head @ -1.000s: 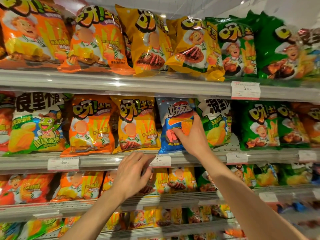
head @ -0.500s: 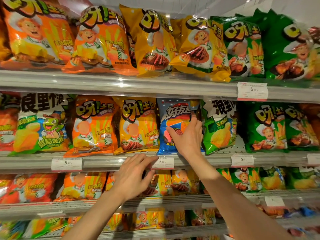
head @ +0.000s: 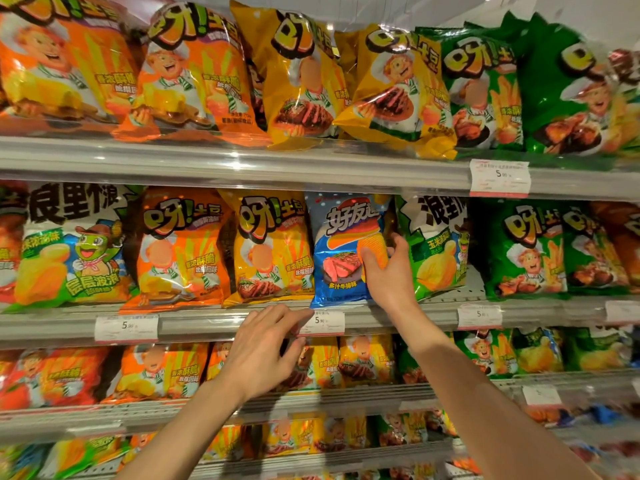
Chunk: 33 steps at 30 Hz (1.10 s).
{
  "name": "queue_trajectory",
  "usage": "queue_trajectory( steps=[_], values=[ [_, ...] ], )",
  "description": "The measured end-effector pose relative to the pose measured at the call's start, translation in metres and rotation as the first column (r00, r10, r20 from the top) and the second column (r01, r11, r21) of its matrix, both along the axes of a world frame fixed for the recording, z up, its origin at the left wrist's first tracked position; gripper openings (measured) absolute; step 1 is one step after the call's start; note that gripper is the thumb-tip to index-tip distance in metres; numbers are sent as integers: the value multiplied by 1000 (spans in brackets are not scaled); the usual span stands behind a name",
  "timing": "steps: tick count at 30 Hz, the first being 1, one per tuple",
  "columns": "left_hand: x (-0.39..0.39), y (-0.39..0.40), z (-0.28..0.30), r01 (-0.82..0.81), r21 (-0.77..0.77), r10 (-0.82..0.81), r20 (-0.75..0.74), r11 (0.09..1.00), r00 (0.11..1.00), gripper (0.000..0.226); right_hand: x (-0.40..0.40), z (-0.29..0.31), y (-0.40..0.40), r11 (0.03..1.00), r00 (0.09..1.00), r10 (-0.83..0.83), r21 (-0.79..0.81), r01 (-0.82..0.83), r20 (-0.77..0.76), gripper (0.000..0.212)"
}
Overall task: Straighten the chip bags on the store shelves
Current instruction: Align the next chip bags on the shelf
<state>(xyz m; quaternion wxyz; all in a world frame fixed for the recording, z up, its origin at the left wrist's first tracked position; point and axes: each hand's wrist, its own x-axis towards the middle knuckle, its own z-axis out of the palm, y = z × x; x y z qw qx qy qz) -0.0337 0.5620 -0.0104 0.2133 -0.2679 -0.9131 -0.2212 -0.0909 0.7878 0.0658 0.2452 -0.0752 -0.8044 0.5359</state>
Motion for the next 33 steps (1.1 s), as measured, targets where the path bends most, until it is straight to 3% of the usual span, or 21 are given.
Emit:
queue_trajectory(
  steps=[7, 17, 29, 33],
  values=[
    [3, -1, 3, -15, -20, 16, 24, 1000, 1000, 48, 1, -7, -8, 997, 998, -56, 42, 57, -22, 73],
    [3, -1, 2, 0, 0, 0, 19, 1000, 1000, 50, 23, -18, -4, 995, 1000, 11, 97, -10, -13, 73],
    [6, -10, -5, 30, 46, -28, -51, 998, 998, 31, 82, -70, -9, 868, 993, -63, 485, 106, -103, 74],
    [9, -9, -6, 83, 170, -69, -85, 982, 994, 34, 91, -87, -12, 803, 991, -76, 582, 126, -109, 69]
  ],
)
